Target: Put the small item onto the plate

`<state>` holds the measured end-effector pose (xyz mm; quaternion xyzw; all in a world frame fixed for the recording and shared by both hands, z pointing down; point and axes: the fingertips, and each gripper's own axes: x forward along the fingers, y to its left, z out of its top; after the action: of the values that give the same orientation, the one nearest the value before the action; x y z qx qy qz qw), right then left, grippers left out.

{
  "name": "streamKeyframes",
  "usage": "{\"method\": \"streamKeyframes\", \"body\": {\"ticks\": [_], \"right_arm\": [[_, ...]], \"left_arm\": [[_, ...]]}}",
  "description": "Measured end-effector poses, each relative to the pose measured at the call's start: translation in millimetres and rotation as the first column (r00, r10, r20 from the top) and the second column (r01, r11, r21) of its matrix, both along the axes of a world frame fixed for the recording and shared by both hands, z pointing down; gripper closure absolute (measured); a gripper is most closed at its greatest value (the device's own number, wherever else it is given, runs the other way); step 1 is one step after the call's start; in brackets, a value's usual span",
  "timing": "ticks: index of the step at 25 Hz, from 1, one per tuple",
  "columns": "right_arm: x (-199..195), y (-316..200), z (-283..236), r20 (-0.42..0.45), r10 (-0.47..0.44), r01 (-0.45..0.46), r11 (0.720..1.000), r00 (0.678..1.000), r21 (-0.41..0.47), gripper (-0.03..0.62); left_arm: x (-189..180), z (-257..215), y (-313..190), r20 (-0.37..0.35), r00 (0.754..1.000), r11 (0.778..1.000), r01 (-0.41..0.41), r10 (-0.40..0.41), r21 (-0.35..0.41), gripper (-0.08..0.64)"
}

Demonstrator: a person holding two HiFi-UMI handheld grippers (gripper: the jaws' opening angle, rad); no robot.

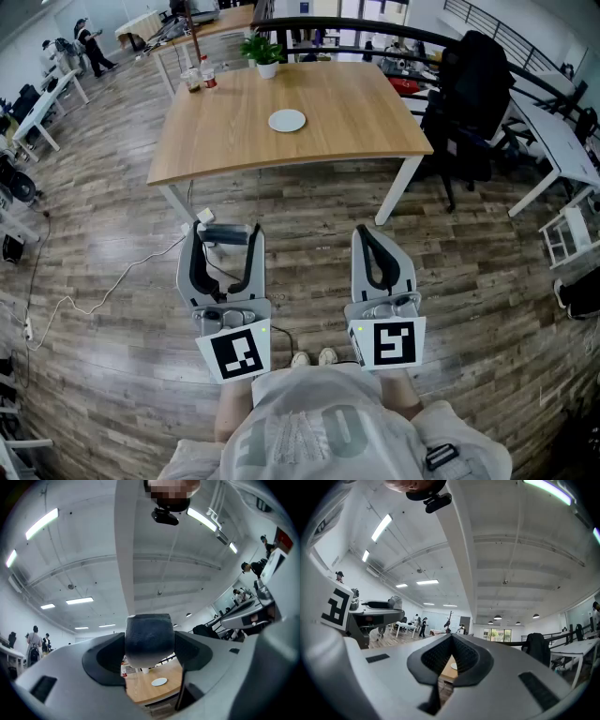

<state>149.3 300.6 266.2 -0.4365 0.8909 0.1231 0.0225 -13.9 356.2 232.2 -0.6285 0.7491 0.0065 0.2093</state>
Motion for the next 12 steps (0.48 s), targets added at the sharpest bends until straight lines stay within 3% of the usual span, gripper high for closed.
{"method": "streamKeyframes", "body": {"ticks": [12], "right_arm": [[7.0, 7.3, -9.8, 0.030, 0.073, -0.074, 0.997, 0.997, 0.038, 0.575]], "left_arm": [[-2.6, -15.6, 1.5, 0.043, 0.998, 0.997, -0.049, 0.046, 0.058, 0.245]]}}
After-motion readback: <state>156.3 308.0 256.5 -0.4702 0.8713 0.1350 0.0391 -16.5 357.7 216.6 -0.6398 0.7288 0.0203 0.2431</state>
